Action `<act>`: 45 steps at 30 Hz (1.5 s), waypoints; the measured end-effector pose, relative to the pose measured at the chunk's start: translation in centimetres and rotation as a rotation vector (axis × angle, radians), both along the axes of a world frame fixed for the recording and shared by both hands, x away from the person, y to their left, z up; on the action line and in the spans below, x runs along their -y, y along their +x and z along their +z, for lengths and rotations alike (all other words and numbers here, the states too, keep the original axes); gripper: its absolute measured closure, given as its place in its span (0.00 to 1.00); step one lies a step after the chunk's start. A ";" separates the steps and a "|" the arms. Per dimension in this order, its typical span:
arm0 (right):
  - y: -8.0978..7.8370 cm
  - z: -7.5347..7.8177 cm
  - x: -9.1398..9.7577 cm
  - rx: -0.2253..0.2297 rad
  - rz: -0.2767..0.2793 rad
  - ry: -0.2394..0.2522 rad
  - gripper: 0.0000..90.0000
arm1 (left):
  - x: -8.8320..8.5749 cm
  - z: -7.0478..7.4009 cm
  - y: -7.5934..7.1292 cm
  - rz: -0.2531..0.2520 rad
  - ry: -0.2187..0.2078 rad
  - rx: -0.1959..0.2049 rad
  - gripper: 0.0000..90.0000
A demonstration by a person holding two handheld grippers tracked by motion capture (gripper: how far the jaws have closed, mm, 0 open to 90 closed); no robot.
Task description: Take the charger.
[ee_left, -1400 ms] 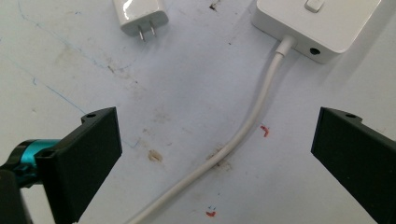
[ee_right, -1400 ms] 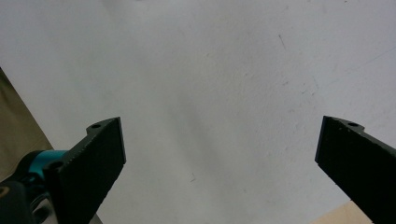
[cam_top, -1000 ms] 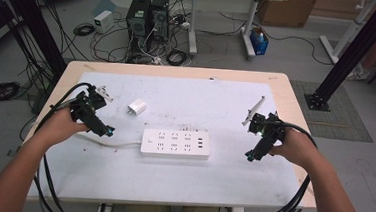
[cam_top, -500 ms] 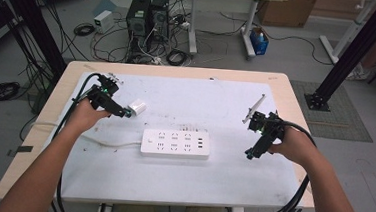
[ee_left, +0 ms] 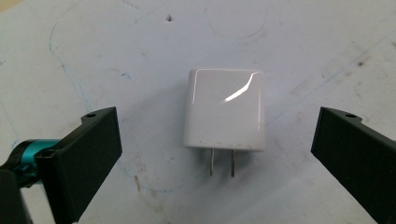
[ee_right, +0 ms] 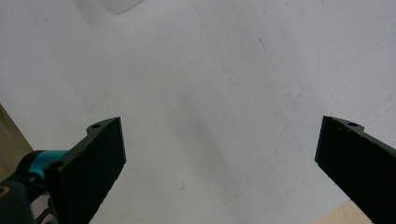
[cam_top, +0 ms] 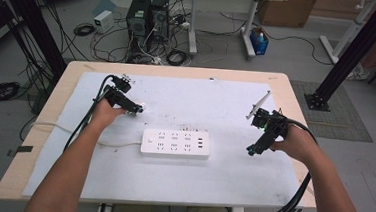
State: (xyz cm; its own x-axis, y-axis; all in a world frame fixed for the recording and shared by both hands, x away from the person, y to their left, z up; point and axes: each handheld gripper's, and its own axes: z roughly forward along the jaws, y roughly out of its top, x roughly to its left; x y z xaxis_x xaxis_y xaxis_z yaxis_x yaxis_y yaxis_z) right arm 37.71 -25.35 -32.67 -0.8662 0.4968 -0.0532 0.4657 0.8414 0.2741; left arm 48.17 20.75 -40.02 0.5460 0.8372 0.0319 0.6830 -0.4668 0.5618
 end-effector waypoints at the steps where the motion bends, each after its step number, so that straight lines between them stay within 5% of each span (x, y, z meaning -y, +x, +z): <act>1: 0.0 0.0 0.0 0.000 0.000 0.000 0.01 | 0.1 -0.3 0.2 -0.005 0.003 -0.007 0.02; 18: -0.1 0.0 0.2 0.004 -0.011 -0.004 0.01 | 0.7 -3.4 2.1 0.040 0.014 -0.049 0.04; 28: -0.1 0.0 0.1 0.013 -0.009 -0.005 0.01 | 0.6 -3.1 2.0 0.012 -0.012 -0.048 0.17; 31: -0.2 0.0 0.1 0.017 -0.005 -0.010 0.02 | 0.5 -2.8 1.7 -0.017 -0.024 -0.031 0.35; 36: -0.1 0.0 0.1 0.023 -0.006 -0.011 0.02 | 0.6 -2.7 1.6 -0.021 -0.029 -0.030 0.47; 45: -0.2 -0.1 -0.1 0.034 -0.002 -0.016 0.02 | 1.1 -1.8 1.0 -0.043 -0.043 0.004 0.47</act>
